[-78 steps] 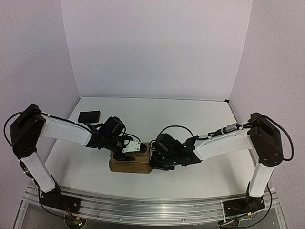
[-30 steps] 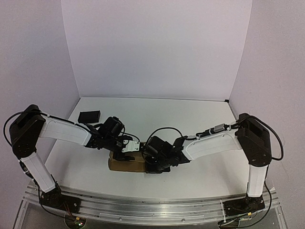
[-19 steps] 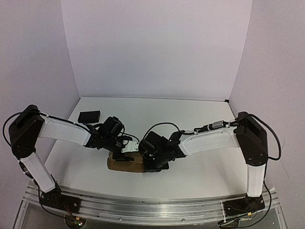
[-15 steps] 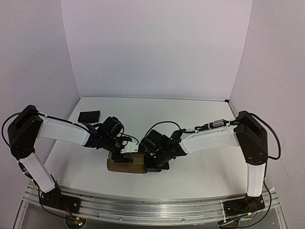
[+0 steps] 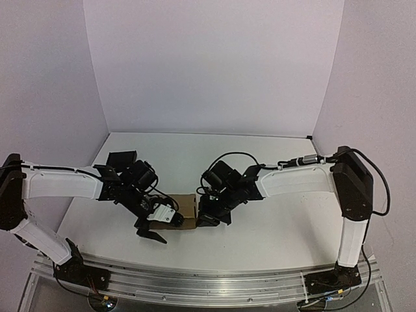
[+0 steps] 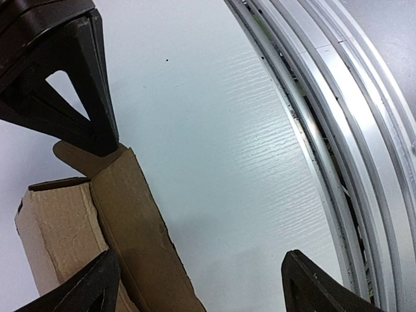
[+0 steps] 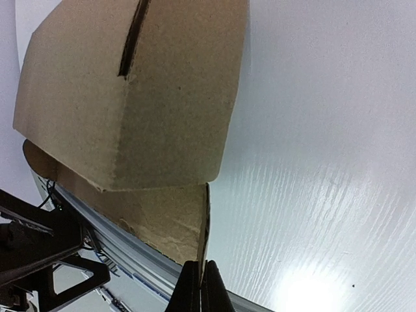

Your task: Fold the paper box

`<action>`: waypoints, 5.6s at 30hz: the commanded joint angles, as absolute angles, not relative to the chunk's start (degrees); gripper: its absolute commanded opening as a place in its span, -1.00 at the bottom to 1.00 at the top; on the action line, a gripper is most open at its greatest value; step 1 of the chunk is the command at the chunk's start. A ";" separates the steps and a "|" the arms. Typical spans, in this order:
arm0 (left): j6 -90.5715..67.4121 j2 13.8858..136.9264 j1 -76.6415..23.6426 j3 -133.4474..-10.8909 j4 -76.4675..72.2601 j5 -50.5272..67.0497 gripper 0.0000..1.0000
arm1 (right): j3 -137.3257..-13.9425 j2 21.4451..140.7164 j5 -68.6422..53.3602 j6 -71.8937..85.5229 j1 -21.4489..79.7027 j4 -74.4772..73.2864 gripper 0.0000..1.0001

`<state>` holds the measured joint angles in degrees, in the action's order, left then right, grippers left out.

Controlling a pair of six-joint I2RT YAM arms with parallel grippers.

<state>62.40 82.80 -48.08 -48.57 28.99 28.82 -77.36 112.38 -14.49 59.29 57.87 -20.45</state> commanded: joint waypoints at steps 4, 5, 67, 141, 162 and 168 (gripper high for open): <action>59.34 76.54 -53.55 -41.89 20.49 18.46 0.45 | -82.48 111.23 -19.13 61.77 57.53 -19.33 -1.00; 59.58 76.67 -53.91 -41.57 19.02 16.95 0.37 | -82.54 111.10 -19.34 61.98 57.56 -19.39 -1.00; 64.65 77.34 -50.18 -47.00 17.39 3.96 -1.00 | -78.53 102.74 -16.69 60.34 56.18 -19.33 -0.57; 25.86 97.98 -32.89 -85.54 33.98 5.81 0.99 | -72.29 110.33 -13.70 46.66 47.37 -3.33 0.56; -10.81 94.96 -29.01 -74.29 35.62 12.82 0.99 | -69.81 130.55 -27.76 72.47 47.38 44.06 -0.21; -9.89 92.37 -28.08 -73.62 34.99 14.13 0.99 | -67.28 126.94 -26.87 71.76 47.38 44.36 -0.94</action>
<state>-9.50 96.83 -29.08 -73.29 37.02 11.87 -68.40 129.99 -25.86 70.33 47.18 39.37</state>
